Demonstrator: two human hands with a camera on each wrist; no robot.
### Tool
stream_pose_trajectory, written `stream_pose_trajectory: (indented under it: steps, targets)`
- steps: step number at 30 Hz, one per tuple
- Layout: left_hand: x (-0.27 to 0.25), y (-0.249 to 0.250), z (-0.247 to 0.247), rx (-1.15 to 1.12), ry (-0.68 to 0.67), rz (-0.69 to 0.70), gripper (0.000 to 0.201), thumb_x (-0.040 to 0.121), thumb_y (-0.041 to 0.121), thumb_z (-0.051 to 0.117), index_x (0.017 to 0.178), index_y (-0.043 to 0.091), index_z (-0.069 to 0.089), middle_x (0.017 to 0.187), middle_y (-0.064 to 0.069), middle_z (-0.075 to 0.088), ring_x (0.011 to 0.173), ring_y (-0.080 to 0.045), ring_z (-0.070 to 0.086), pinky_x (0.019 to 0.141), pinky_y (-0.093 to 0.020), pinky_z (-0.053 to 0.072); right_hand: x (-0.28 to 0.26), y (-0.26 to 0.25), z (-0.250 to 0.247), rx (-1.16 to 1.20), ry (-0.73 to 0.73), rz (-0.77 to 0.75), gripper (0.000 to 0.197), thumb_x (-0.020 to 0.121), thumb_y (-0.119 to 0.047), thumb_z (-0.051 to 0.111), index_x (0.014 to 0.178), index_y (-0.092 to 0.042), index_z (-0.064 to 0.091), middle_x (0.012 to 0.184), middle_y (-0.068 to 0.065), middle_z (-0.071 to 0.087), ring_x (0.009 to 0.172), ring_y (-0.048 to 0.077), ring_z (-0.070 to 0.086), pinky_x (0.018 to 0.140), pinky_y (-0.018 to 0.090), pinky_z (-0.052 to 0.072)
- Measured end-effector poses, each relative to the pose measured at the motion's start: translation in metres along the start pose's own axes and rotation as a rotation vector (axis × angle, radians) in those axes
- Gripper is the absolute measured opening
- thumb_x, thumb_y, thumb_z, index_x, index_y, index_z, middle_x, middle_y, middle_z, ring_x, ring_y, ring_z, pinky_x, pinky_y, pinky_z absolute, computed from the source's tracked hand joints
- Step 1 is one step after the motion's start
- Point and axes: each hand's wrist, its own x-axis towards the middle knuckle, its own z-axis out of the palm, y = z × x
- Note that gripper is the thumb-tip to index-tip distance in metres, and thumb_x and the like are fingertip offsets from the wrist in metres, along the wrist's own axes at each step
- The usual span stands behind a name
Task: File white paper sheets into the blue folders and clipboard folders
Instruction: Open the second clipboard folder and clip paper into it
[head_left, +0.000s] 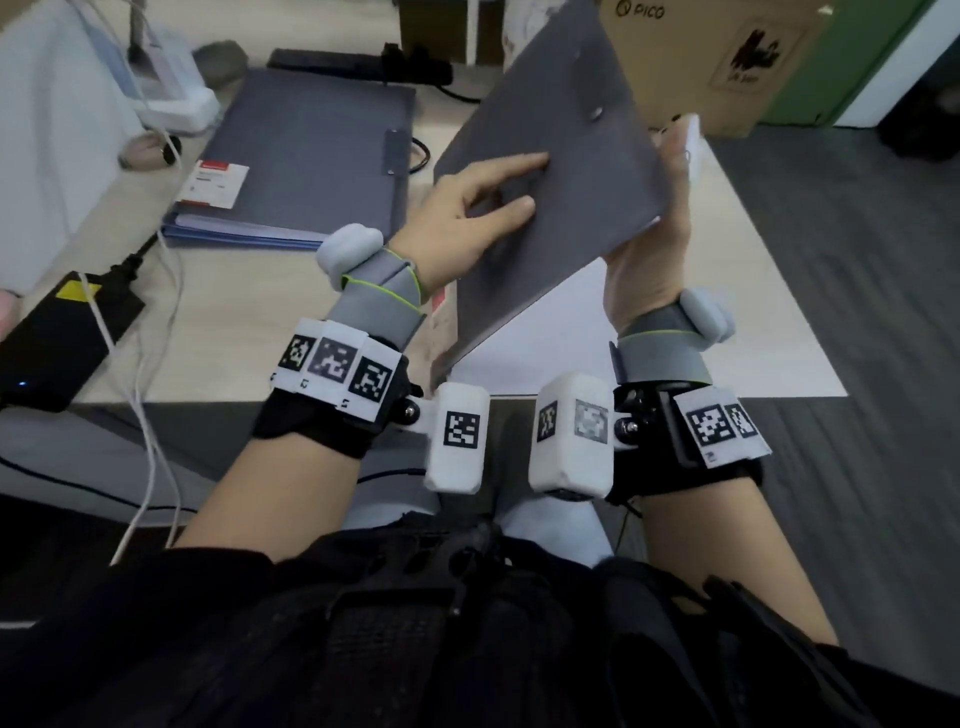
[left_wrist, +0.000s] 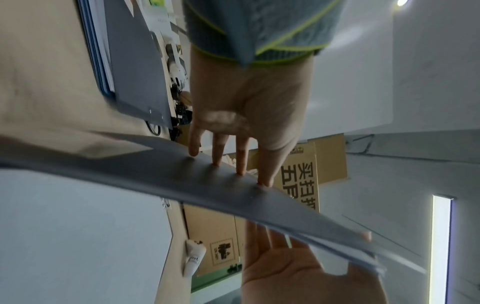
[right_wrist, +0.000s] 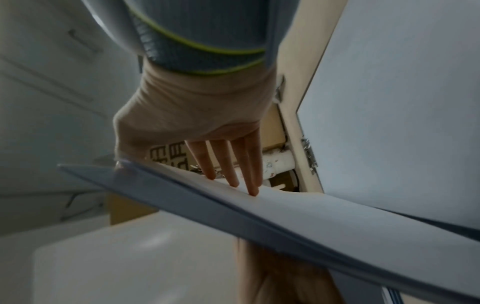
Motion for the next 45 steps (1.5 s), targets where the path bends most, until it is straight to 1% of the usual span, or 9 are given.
stream_pose_trajectory:
  steps: [3,7,12,19,27,32,36,41,45]
  targets:
    - [0.005,-0.006,0.021,0.036,-0.046,-0.016,0.054,0.073,0.04,0.061,0.124,0.028,0.051,0.139,-0.009,0.051,0.132,-0.011,0.042,0.118,-0.03,0.027,0.0,0.007,-0.029,0.148,0.104,0.013,0.03,0.089,-0.037,0.043,0.083,-0.022,0.069,0.082,-0.002,0.068,0.081,0.014,0.061,0.064,0.023,0.049]
    - [0.012,-0.015,0.043,0.072,-0.072,-0.064,0.038,0.087,0.02,0.058,0.125,0.011,0.057,0.133,-0.007,0.056,0.122,-0.006,0.046,0.115,-0.025,0.028,0.002,0.015,-0.067,0.149,0.313,0.065,0.009,0.067,-0.026,0.057,0.065,-0.018,0.056,0.068,0.0,0.051,0.068,0.017,0.045,0.057,0.025,0.036]
    - [0.019,-0.028,0.065,0.101,-0.062,-0.178,0.027,0.096,0.019,0.048,0.118,0.011,0.063,0.117,0.005,0.06,0.111,0.001,0.048,0.087,0.002,0.03,-0.002,0.022,-0.107,0.047,0.413,0.162,0.016,0.083,-0.01,0.052,0.074,-0.01,0.066,0.059,-0.002,0.061,0.059,0.013,0.052,0.053,0.02,0.038]
    - [0.026,-0.045,0.08,0.195,-0.101,-0.308,0.029,0.095,0.018,0.05,0.118,0.006,0.062,0.126,-0.005,0.062,0.104,-0.001,0.048,0.07,0.006,0.034,-0.007,0.034,-0.138,-0.209,0.456,0.353,0.012,0.08,-0.022,0.057,0.077,-0.017,0.069,0.089,0.004,0.073,0.072,0.013,0.063,0.063,0.025,0.043]
    - [0.028,-0.051,0.075,0.146,-0.031,-0.358,0.028,0.092,0.008,0.054,0.119,0.001,0.06,0.111,-0.01,0.062,0.091,-0.006,0.053,0.073,-0.001,0.038,0.01,0.046,-0.142,-0.486,0.513,0.395,0.011,0.062,-0.024,0.064,0.06,-0.013,0.064,0.072,0.005,0.062,0.073,0.021,0.053,0.066,0.036,0.047]
    - [0.023,-0.041,0.043,0.203,0.056,-0.38,0.031,0.089,0.01,0.059,0.119,0.005,0.06,0.11,-0.008,0.061,0.091,-0.006,0.054,0.081,-0.012,0.04,0.019,0.042,-0.123,-0.842,0.394,0.363,0.055,0.072,-0.031,0.07,0.121,-0.009,0.06,0.118,0.01,0.063,0.108,0.026,0.056,0.098,0.037,0.045]
    - [0.014,-0.049,0.017,0.503,0.14,-0.557,0.058,0.08,0.032,0.066,0.13,0.008,0.051,0.136,-0.01,0.052,0.121,-0.024,0.053,0.105,-0.03,0.039,0.026,0.045,-0.107,-1.179,0.253,0.438,0.033,0.073,-0.04,0.071,0.084,-0.012,0.058,0.098,0.013,0.058,0.102,0.035,0.054,0.085,0.039,0.043]
    - [-0.002,-0.063,-0.006,0.687,0.188,-0.796,0.054,0.082,0.04,0.062,0.115,-0.003,0.059,0.122,-0.02,0.061,0.111,-0.037,0.058,0.094,-0.039,0.046,0.026,0.052,-0.099,-1.354,0.21,0.528,0.067,0.075,-0.047,0.068,0.127,-0.009,0.05,0.134,0.017,0.041,0.125,0.037,0.041,0.1,0.041,0.037]
    - [-0.009,-0.072,-0.015,0.364,0.19,-0.853,0.066,0.065,0.047,0.074,0.108,-0.002,0.062,0.109,-0.018,0.068,0.1,-0.033,0.066,0.092,-0.046,0.053,0.024,0.056,-0.097,-1.285,0.257,0.544,0.079,0.074,-0.049,0.069,0.135,-0.009,0.038,0.139,0.015,0.033,0.131,0.034,0.032,0.106,0.041,0.03]
